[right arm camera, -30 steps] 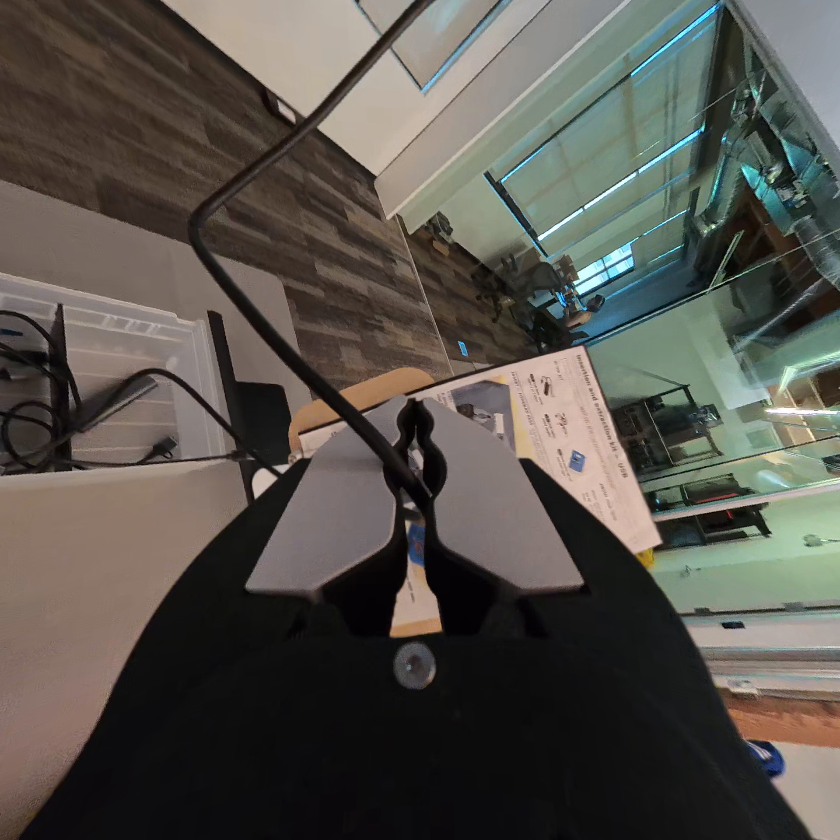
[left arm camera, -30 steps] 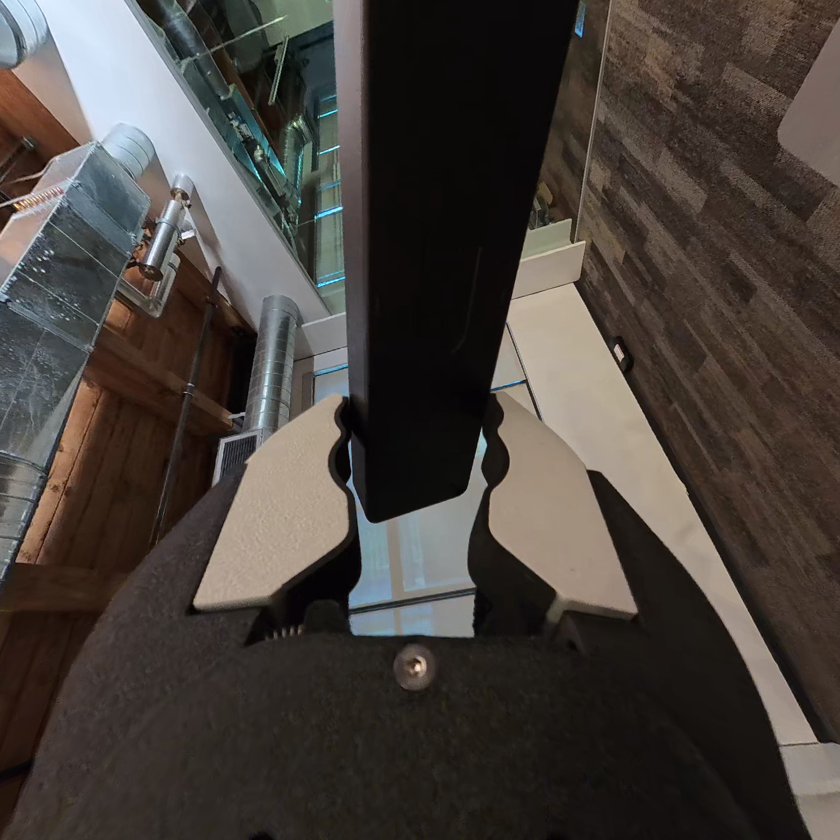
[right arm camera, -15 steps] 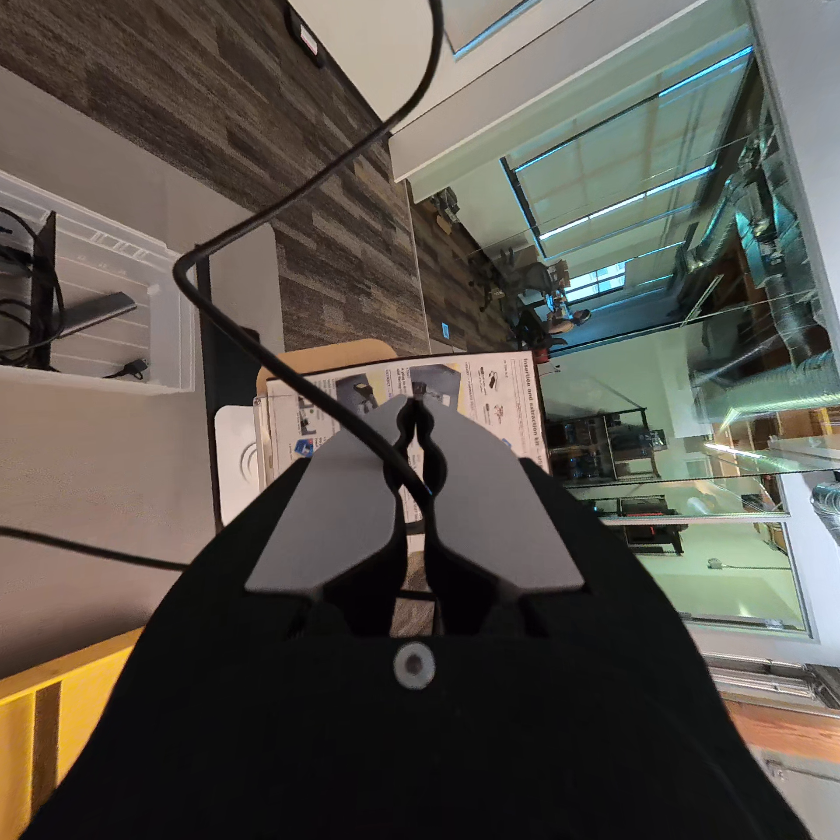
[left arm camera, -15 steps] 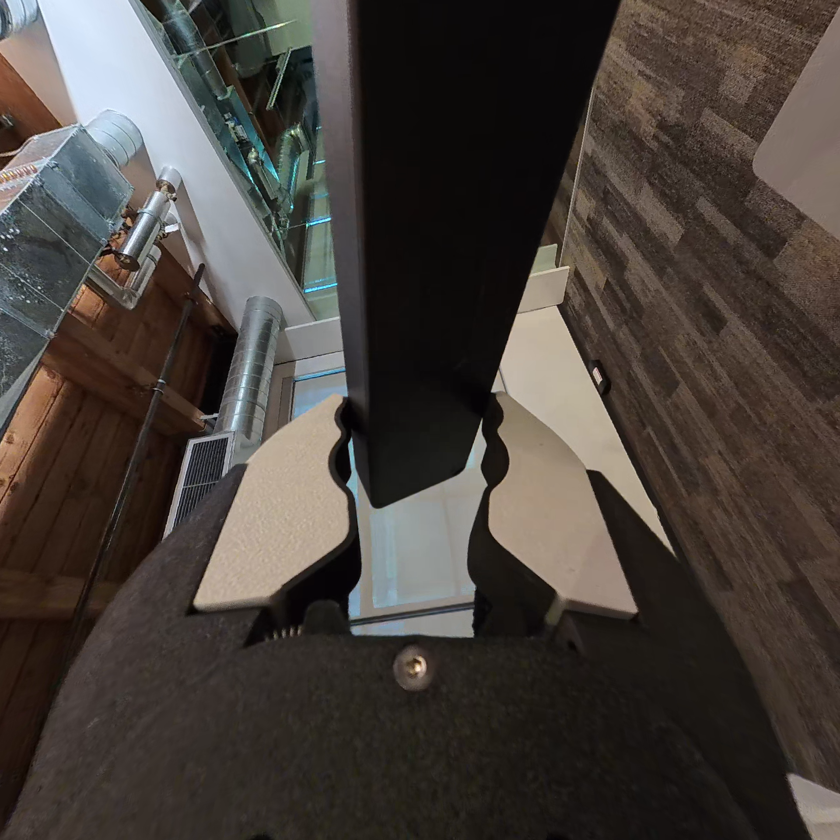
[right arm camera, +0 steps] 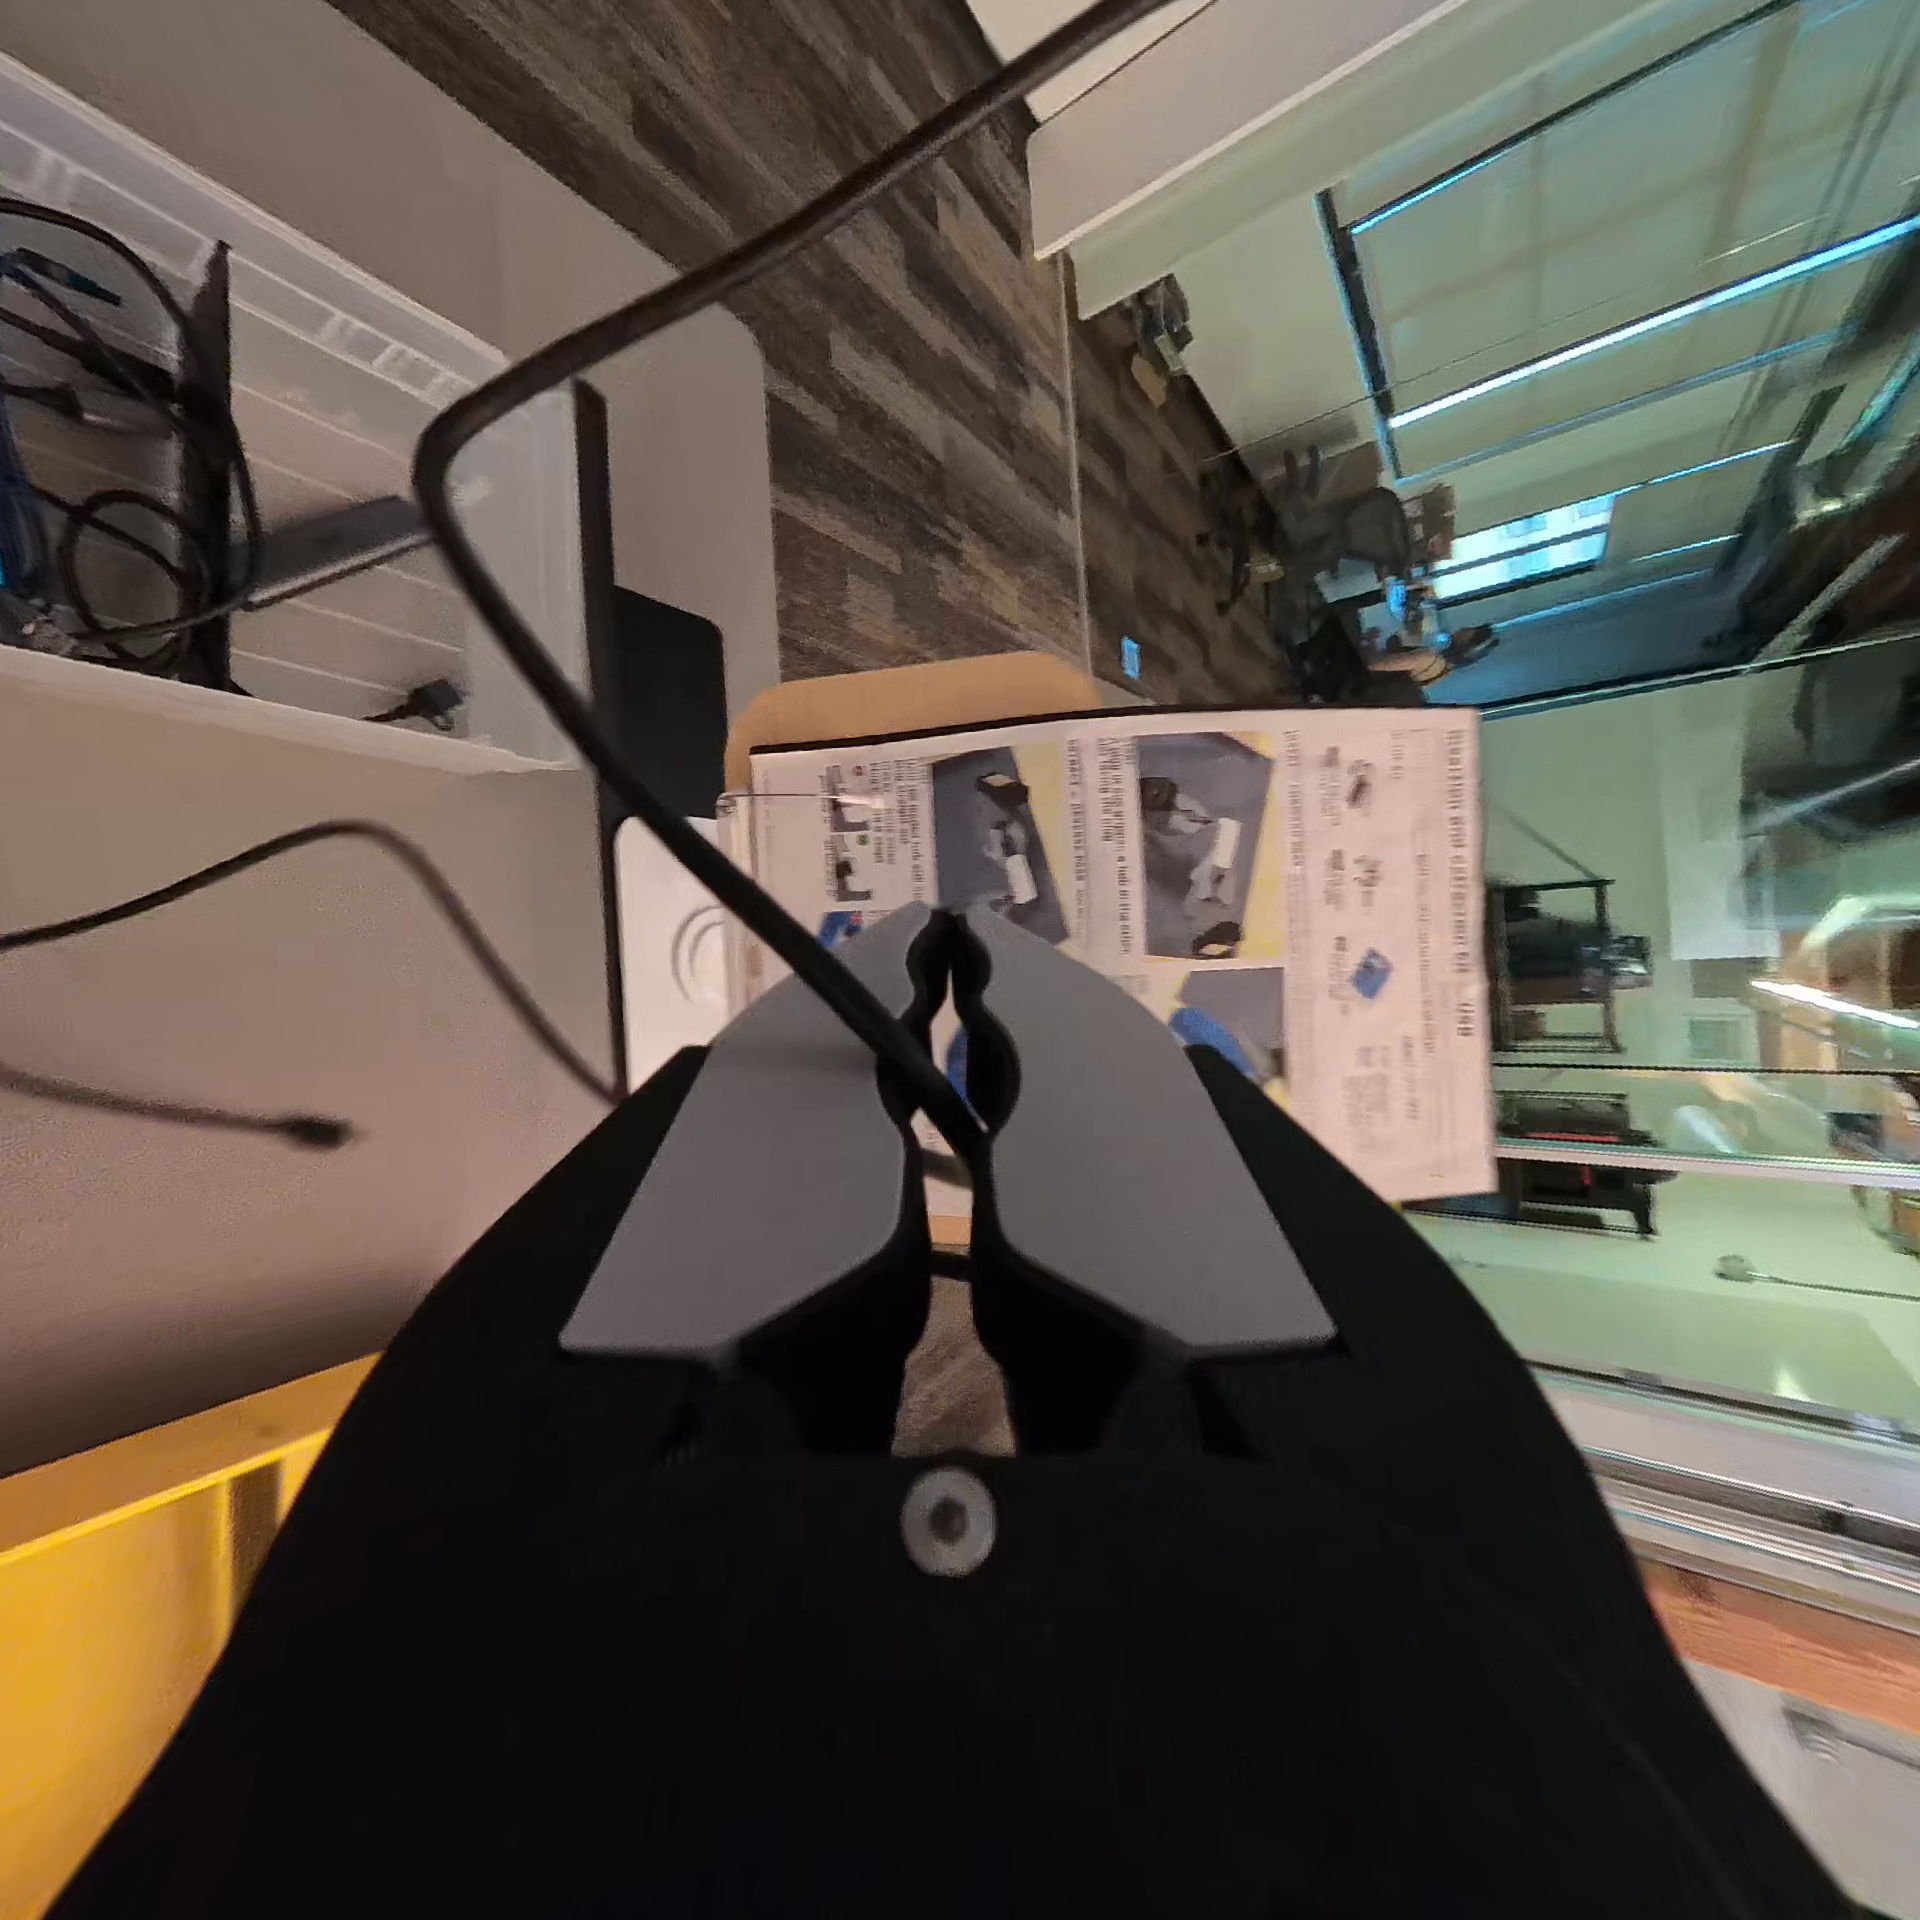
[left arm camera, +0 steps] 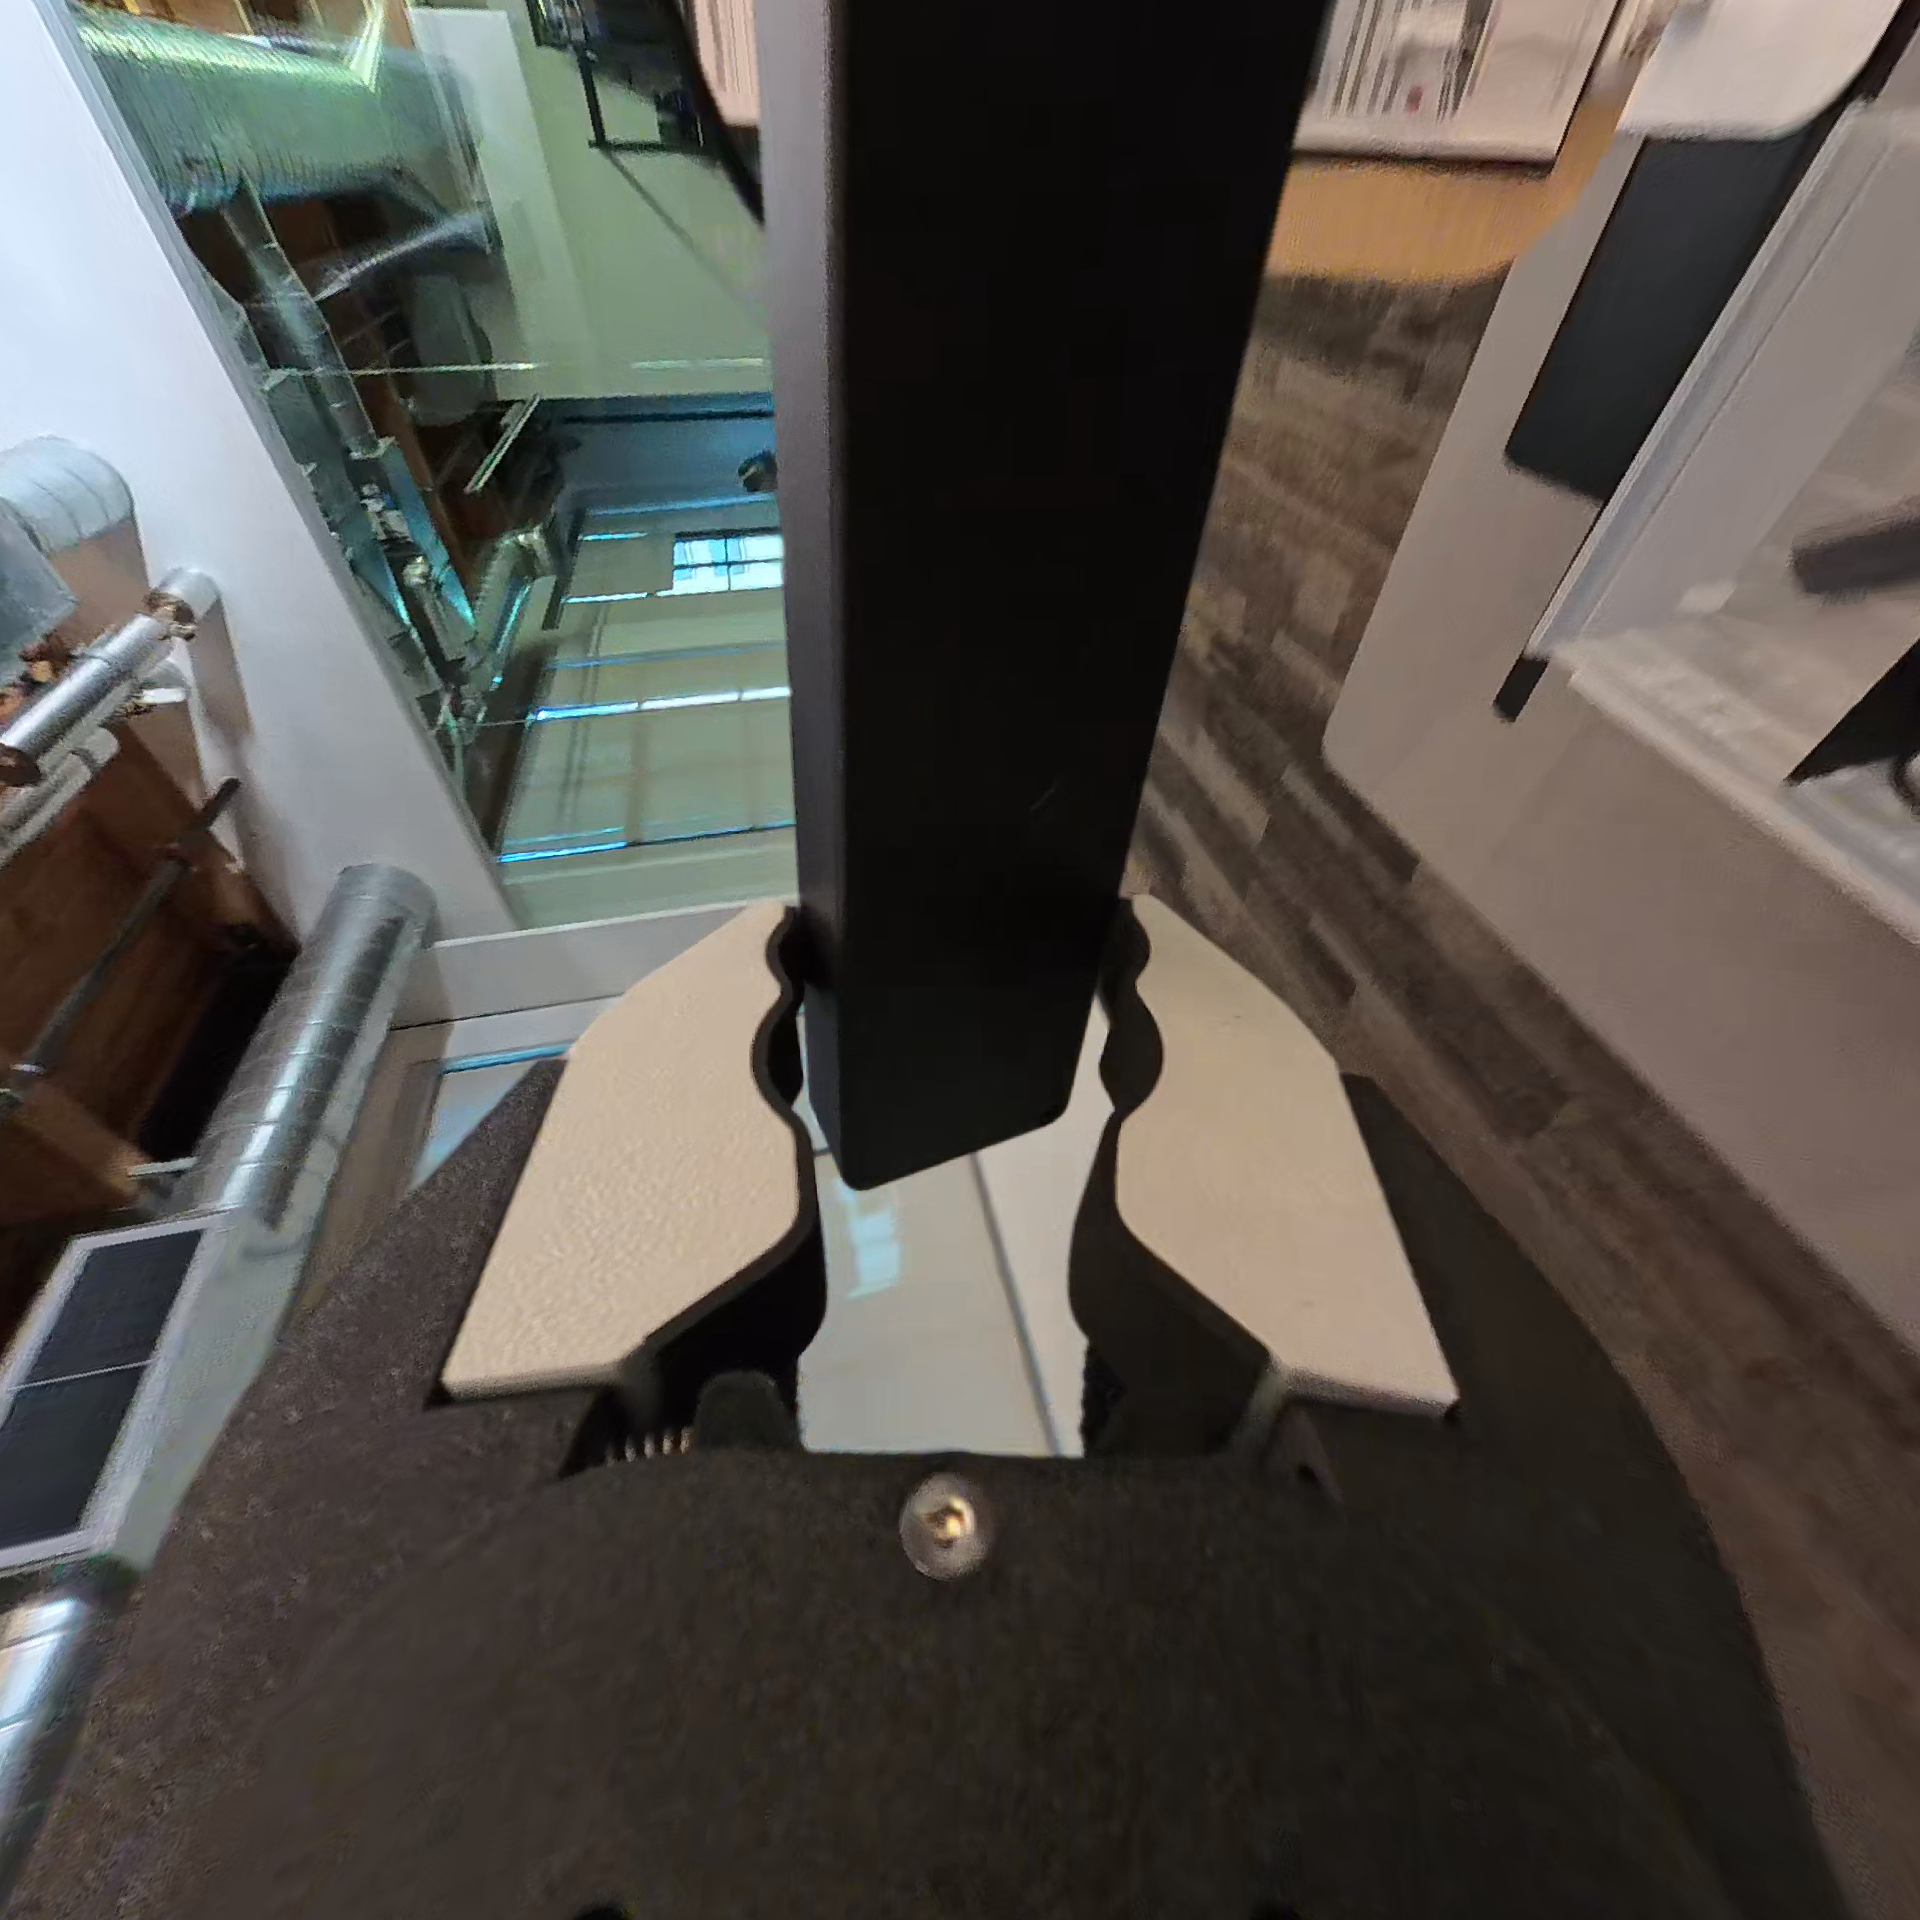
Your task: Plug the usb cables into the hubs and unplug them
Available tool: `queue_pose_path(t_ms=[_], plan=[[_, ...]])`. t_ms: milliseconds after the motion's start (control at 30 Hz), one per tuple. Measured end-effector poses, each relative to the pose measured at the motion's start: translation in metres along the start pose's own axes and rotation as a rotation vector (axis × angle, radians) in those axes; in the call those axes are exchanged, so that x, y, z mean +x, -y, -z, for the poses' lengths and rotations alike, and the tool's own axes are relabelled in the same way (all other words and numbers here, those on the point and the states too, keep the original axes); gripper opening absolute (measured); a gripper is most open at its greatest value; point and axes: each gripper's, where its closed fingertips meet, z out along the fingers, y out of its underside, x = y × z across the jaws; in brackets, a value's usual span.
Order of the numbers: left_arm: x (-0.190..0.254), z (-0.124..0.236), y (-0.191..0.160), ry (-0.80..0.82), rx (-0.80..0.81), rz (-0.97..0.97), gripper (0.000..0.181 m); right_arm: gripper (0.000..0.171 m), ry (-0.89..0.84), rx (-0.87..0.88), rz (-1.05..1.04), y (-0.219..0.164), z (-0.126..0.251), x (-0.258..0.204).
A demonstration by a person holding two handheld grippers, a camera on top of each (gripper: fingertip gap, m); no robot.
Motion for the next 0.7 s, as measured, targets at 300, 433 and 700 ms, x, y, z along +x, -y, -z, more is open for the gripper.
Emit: queue_pose_path(t_ms=[300,433,700], plan=[[0.074,0.0,0.093,-0.24,0.385,0.498,0.055,0.0,0.614,0.005,-0.402,-0.065,-0.062,-0.156],[0.138,0.002,0.134,-0.485,0.478,0.841,0.047,0.0,0.726,0.01,-0.569,-0.103,-0.084,-0.213],[0.285,-0.04,0.222,-0.863,0.601,1.008,0.0,0.0,0.708,-0.012,-0.762,-0.142,-0.113,-0.267]])
